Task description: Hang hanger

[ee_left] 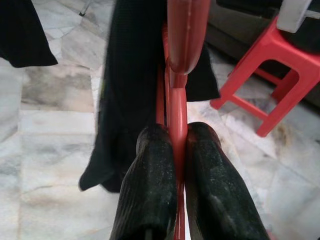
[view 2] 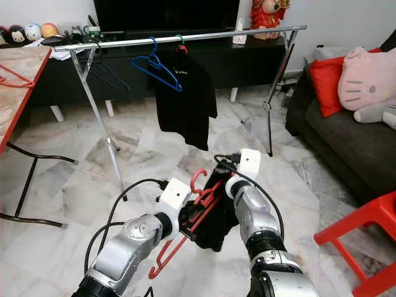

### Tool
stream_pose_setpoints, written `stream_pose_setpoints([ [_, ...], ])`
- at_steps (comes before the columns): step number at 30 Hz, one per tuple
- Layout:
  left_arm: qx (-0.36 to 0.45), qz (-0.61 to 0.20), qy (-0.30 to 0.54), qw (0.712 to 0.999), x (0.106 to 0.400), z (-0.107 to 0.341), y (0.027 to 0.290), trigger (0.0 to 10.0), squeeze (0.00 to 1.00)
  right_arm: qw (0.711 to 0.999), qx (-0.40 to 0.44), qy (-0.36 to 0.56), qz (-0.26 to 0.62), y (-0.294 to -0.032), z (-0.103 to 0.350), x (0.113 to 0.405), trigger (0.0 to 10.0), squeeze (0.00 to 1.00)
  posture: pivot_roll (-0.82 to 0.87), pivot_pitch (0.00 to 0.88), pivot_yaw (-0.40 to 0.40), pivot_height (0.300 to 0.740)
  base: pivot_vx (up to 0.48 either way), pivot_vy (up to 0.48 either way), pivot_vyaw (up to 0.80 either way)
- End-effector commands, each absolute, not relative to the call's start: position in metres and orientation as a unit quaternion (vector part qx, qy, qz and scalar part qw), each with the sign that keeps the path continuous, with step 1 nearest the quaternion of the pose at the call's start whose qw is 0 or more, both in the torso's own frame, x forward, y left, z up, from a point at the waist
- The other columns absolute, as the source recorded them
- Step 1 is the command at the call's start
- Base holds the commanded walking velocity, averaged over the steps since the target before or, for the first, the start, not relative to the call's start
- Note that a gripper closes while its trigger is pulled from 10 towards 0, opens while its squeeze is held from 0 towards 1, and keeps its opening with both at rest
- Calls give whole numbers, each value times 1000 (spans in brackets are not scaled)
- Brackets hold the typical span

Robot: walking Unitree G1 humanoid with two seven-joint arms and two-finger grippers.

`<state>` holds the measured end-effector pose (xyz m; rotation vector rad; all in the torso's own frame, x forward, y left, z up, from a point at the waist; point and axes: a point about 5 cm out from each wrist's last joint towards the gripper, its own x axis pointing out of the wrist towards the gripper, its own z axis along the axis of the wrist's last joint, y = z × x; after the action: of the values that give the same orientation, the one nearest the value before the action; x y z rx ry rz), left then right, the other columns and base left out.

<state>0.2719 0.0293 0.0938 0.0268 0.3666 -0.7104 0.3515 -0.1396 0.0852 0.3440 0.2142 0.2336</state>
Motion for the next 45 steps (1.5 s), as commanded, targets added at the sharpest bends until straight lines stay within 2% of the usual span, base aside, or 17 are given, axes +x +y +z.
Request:
stream_pose_setpoints([
  [1, -12, -364, 172, 915, 269, 98, 19, 10000, 0, 973, 168, 79, 137, -138, 95, 353, 10000, 0, 65, 0, -65, 716, 0, 0, 0],
  [5, -22, -374, 172, 911, 267, 98, 18, 10000, 0, 982, 96, 14, 159, -143, 113, 355, 10000, 0, 67, 0, -65, 716, 0, 0, 0],
  [8, -28, -375, 171, 911, 267, 98, 17, 10000, 0, 982, 84, -28, 169, -145, 126, 357, 10000, 0, 66, 0, -65, 716, 0, 0, 0],
  [14, -41, -372, 164, 913, 269, 102, 17, 10000, 0, 961, 167, -85, 201, -144, 139, 351, 10000, 0, 66, 0, -65, 716, 0, 0, 0],
  [17, -49, -369, 158, 914, 270, 104, 18, 10000, 0, 955, 201, -87, 199, -146, 135, 349, 10000, 0, 66, 0, -65, 716, 0, 0, 0],
  [19, -64, -367, 150, 916, 272, 108, 20, 10000, 0, 945, 260, -80, 181, -153, 125, 346, 10000, 0, 66, 0, -65, 716, 0, 0, 0],
  [25, -78, -370, 143, 915, 274, 112, 25, 10000, 0, 928, 320, -50, 183, -158, 106, 338, 10000, 0, 70, 0, -64, 716, 0, 0, 0],
  [28, -91, -375, 137, 912, 275, 116, 27, 10000, 0, 922, 326, -30, 207, -155, 98, 332, 10000, 0, 69, 0, -62, 716, 0, 0, 0],
  [37, -70, -418, 138, 895, 271, 117, 39, 10000, 0, 919, 268, -3, 290, -152, 89, 324, 10000, 0, 70, 0, -55, 716, 0, 0, 0],
  [45, -65, -457, 136, 877, 266, 119, 48, 10000, 0, 872, 314, -22, 375, -151, 101, 320, 10000, 0, 75, 0, -51, 716, 0, 0, 0],
])
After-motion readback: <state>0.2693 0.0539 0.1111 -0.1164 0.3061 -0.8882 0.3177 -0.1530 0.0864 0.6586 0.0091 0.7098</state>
